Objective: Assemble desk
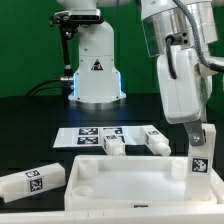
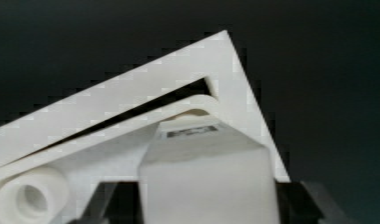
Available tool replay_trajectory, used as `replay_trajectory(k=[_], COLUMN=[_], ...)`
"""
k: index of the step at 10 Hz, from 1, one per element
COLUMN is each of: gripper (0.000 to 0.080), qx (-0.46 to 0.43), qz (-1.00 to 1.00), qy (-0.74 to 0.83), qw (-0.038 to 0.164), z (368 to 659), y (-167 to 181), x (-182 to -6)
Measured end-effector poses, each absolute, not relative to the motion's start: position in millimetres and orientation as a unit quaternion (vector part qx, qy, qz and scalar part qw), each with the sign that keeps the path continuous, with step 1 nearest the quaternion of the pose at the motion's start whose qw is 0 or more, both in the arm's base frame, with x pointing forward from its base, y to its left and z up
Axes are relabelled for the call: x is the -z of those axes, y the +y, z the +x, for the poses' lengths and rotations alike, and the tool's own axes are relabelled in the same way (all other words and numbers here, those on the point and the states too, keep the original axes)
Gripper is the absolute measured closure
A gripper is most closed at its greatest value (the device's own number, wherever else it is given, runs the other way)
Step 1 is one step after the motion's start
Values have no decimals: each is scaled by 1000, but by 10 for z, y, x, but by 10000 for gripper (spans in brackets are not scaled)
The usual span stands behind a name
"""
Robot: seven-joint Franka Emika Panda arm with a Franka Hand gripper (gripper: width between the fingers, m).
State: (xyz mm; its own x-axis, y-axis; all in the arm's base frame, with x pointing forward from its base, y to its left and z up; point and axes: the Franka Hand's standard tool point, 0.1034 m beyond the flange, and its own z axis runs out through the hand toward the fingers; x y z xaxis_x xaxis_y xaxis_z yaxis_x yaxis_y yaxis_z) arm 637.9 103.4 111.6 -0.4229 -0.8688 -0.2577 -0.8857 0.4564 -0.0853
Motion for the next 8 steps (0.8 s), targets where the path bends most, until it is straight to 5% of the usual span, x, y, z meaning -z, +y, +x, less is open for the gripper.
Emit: replay_trajectory(k=[3,4,8], gripper=[181,181,150], qx=[-31,-31,-37], qz=[-526,-530,-562], qy=[840,837,810], qw=[132,132,162], z=[6374,6379,6500], y=[1035,1054,1145], x=[-1102,-1119,-1728])
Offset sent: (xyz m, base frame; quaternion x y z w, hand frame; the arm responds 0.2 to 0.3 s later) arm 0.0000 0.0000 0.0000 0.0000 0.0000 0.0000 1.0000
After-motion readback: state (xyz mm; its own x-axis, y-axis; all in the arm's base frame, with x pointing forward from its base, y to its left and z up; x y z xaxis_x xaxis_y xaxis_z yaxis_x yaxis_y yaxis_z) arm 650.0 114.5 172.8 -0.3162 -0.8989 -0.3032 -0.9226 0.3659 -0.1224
